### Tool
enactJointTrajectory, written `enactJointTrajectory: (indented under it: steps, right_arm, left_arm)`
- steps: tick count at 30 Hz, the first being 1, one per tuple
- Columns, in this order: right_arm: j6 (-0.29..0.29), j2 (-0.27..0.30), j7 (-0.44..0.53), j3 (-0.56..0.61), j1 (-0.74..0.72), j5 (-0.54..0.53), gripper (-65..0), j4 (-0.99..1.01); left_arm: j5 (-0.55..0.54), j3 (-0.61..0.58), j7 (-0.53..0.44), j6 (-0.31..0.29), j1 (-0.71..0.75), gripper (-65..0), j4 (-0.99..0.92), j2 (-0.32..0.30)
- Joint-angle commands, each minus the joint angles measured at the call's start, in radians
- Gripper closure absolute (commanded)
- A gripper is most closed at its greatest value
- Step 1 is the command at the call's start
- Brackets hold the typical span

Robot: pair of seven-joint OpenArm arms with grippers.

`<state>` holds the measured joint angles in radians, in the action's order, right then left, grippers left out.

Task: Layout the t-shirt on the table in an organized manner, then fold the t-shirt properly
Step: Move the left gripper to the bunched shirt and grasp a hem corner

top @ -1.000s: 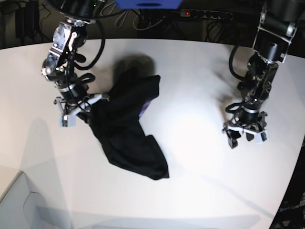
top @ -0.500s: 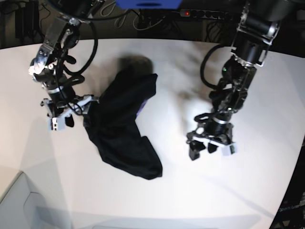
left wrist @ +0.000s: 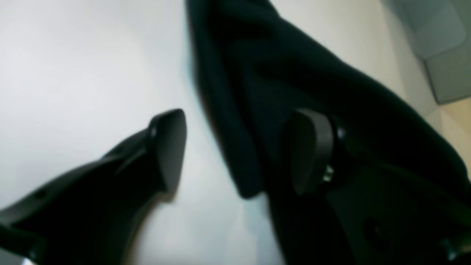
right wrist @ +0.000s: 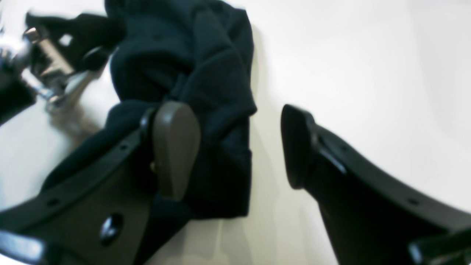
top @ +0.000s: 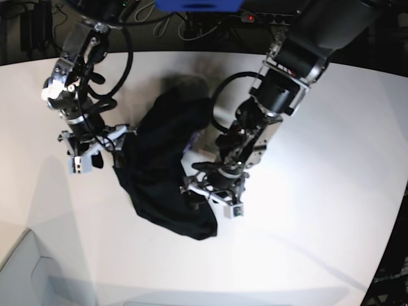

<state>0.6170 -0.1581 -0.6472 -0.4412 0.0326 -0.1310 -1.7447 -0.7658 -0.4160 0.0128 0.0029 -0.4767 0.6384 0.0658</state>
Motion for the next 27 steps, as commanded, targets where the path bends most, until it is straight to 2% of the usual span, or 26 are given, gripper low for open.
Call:
enactJointTrajectory:
  steps: [1, 4, 6, 13, 17, 27]
  right_arm:
    - [0.011, 0.001, 0.023, 0.002, -0.012, -0.015, -38.0, -0.019]
    - [0.011, 0.001, 0.023, 0.002, -0.013, -0.015, -38.0, -0.019]
    - [0.011, 0.001, 0.023, 0.002, -0.017, -0.015, -38.0, -0.019]
    - [0.011, 0.022, 0.023, 0.0, -0.021, -0.015, -38.0, -0.013]
    - [0.011, 0.022, 0.023, 0.0, -0.021, -0.015, -38.0, -0.011]
    - [0.011, 0.039, 0.025, 0.008, -0.04, -0.012, -38.0, 0.067]
  left_arm:
    - [0.013, -0.001, 0.014, -0.001, -0.017, -42.4, -0.009, 0.013]
    - [0.036, -0.001, 0.014, -0.001, -0.029, -42.0, -0.028, 0.019]
    - [0.039, -0.004, 0.014, -0.001, -0.024, -37.9, -0.018, 0.016]
    - [0.041, -0.002, 0.014, -0.001, -0.023, 0.0, 0.01, -0.022]
    - [0.035, -0.001, 0.014, -0.001, -0.026, 0.0, 0.01, -0.062]
    - [0.032, 0.001, 0.025, 0.007, -0.001, -0.3, 0.321, -0.176]
